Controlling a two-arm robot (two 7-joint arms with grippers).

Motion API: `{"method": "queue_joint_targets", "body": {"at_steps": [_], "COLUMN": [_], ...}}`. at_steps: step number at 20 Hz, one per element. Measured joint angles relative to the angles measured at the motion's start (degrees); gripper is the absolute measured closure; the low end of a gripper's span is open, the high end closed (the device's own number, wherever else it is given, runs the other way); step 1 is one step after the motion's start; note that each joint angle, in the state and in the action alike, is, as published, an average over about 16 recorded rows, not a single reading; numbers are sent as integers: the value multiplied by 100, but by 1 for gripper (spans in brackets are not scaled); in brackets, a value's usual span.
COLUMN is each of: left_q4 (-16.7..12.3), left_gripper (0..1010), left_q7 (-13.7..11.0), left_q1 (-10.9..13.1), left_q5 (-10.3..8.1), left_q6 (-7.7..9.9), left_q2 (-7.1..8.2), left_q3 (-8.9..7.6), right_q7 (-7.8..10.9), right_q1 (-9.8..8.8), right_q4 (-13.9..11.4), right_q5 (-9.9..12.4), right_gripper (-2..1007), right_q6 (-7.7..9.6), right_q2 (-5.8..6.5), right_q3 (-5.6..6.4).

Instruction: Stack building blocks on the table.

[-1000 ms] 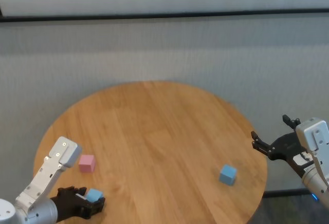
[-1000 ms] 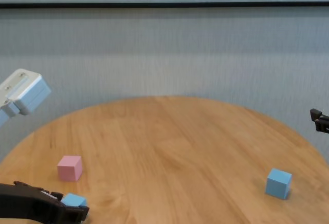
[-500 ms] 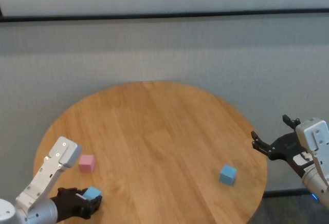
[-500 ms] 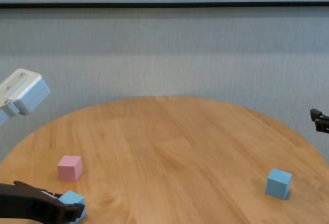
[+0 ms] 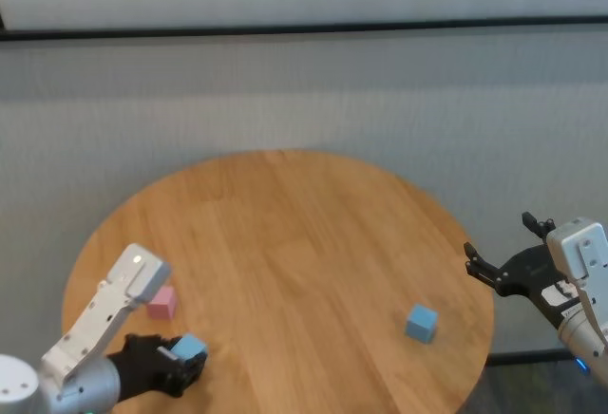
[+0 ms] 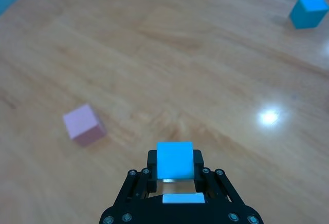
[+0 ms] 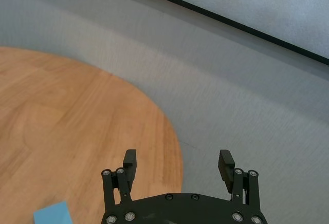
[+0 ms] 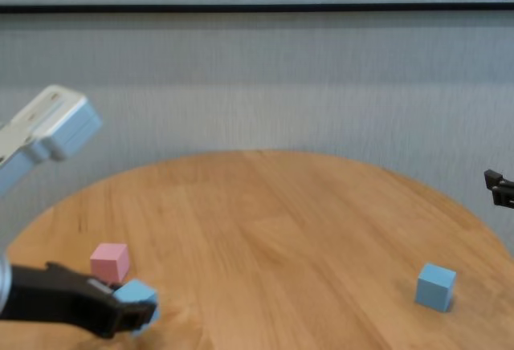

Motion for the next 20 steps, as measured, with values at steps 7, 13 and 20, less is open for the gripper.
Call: {"method": "queue_joint_targets", "body": {"at_steps": [7, 13, 20], "left_q4": [185, 569, 1100], "left_gripper": [616, 616, 616], "left_q7": [-316, -591, -794], "left_q1": [-481, -936, -1287], "left_q5": [310, 581, 793], "left_q6": [-30, -86, -163], "left_q2": [-172, -439, -793], "left_q3": [331, 675, 940], "right_q7": [0, 0, 0], "right_q1": [0, 0, 0], "right_q4": [0, 0, 0], "right_q5": [0, 0, 0], "right_gripper": [1, 1, 1], "right_q6": [0, 0, 0], "right_q2": [0, 0, 0], "right_q3": [0, 0, 0]}}
